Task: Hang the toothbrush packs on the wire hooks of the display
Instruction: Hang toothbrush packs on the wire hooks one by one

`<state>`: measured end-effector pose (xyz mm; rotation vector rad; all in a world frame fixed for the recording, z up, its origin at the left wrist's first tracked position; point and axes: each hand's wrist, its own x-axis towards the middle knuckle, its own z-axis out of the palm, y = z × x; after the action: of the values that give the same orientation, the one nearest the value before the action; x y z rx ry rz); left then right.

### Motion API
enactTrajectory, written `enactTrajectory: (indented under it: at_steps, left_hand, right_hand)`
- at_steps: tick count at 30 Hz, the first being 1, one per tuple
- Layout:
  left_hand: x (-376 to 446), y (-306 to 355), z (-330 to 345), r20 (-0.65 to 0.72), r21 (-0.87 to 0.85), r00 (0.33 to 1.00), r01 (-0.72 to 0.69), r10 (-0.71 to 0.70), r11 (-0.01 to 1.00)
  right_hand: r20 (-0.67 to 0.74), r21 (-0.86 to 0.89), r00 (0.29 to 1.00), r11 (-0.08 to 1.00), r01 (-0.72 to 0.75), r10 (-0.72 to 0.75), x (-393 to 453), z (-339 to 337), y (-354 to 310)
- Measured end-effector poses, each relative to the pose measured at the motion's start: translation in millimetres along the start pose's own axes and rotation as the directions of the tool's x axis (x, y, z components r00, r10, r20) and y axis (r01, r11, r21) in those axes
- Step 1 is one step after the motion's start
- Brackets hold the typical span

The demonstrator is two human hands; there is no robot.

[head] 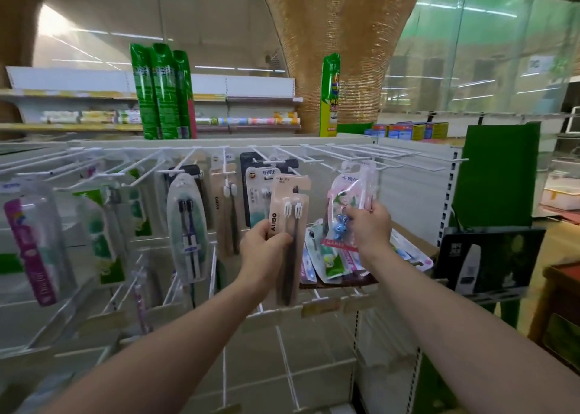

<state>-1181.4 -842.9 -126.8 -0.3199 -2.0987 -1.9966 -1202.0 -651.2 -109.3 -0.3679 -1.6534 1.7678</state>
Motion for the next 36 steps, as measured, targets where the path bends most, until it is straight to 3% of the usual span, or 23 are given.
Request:
enactTrajectory:
  at_steps: [10, 15, 22, 26, 36]
  left_hand:
    - [1.7, -6.0, -10.7, -0.033, 0.023, 0.999, 0.002, -0.002, 1.0]
    - [1.9, -11.0, -22.1, -0.048, 0.007, 0.999, -0.005, 0.005, 1.0]
    - [-4.6, -19.4, -49.7, -0.038, -0.006, 0.999, -0.035, 0.035, 0.999]
    - [-6.7, -21.6, -74.9, -0.083, 0.01, 0.996, -0.029, 0.029, 1.0]
    - [-8.1, -23.4, -129.8, -0.172, 0.024, 0.985, 0.004, 0.001, 1.0]
  right_hand:
    - [0.1, -0.144, 0.992, 0.987, -0.067, 0.082, 23.6, 15.2, 16.5]
    - [-0.119, -0.329, 0.989, 0.944, 0.04, -0.083, -4.4, 25.9, 18.0]
    - [0.255, -0.312, 0.961, 0.931, 0.191, -0.111, -49.7, 76.6, 10.2]
    - [0.317, -0.365, 0.945, 0.909, 0.201, -0.082, -63.9, 108.7, 8.7]
    - [0.136, -0.426, 0.991, 0.903, 0.066, -0.008, -72.2, 142.9, 19.5]
